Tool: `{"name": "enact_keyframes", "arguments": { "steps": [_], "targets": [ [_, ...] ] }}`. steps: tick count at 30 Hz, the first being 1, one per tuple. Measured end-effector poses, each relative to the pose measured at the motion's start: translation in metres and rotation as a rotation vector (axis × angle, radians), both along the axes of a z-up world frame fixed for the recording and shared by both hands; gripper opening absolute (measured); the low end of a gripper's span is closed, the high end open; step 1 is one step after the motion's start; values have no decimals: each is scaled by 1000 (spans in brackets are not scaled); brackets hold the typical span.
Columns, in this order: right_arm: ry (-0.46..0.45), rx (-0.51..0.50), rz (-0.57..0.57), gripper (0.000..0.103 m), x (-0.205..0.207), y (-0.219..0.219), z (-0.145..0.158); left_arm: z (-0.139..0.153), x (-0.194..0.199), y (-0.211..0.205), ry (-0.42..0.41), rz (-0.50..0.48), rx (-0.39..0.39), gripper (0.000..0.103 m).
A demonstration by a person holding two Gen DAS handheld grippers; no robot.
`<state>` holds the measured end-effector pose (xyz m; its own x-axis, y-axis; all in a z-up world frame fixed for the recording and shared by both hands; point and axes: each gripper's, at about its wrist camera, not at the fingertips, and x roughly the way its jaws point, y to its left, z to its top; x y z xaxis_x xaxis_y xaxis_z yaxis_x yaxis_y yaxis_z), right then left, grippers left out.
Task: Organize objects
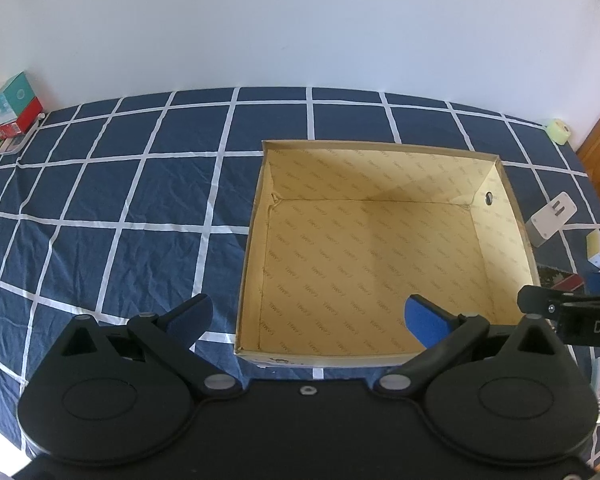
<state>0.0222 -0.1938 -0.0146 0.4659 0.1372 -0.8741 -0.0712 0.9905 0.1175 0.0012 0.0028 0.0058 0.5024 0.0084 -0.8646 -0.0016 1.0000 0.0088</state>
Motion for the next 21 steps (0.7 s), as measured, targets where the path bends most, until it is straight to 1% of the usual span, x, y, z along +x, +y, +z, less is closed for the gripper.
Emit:
{"name": "enact_keyframes", "arguments": {
  "steps": [12, 21],
  "targets": [
    [-3, 4, -3, 103, -2, -2, 0, 2, 0, -3, -5, -2, 7, 103],
    [-12, 13, -23, 103, -6, -7, 2, 4, -3, -8, -4, -29, 4, 103]
  ]
}}
